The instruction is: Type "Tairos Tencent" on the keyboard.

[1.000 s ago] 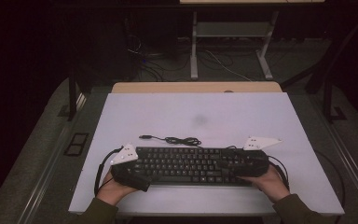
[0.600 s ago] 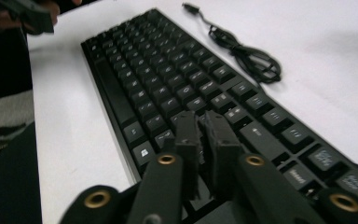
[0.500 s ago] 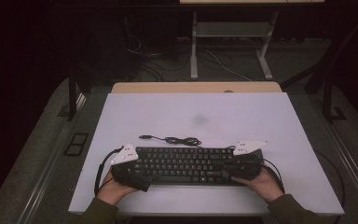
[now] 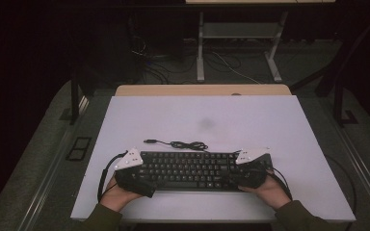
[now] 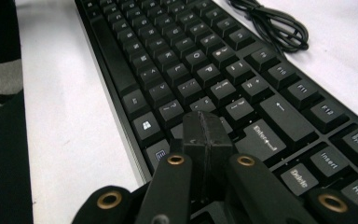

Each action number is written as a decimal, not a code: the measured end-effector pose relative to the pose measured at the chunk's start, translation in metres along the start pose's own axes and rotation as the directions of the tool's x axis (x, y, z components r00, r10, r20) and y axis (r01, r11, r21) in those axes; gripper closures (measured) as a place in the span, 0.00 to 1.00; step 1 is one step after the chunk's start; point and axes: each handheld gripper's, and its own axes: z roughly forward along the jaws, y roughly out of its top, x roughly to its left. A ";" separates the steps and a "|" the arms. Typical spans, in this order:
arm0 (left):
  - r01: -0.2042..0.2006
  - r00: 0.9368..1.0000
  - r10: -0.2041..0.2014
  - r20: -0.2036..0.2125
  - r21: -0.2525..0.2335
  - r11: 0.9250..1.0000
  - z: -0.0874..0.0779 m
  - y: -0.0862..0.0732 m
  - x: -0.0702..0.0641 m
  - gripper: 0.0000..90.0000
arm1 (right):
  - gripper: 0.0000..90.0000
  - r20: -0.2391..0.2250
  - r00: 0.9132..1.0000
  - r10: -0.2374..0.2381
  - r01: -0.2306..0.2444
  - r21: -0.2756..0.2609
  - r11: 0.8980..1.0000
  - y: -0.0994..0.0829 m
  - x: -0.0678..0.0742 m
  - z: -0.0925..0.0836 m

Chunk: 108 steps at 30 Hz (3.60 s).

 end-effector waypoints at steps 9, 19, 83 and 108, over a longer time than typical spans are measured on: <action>-0.001 1.000 0.001 0.000 0.002 1.000 0.000 0.000 0.000 0.00 | 0.99 0.007 1.000 -0.014 0.014 0.036 0.999 -0.002 0.000 0.004; 0.001 1.000 -0.001 -0.006 0.003 1.000 0.001 0.001 0.000 0.00 | 0.99 0.007 1.000 -0.027 0.026 0.053 0.998 -0.004 0.001 0.007; 0.003 1.000 -0.003 0.005 0.160 0.987 0.054 0.018 0.019 0.99 | 0.99 0.002 1.000 -0.030 0.030 0.056 0.998 -0.004 0.000 0.006; 0.022 1.000 -0.023 0.010 0.088 0.996 0.039 0.019 0.017 0.65 | 0.59 -0.031 0.999 0.010 -0.012 -0.073 0.997 -0.001 -0.002 -0.008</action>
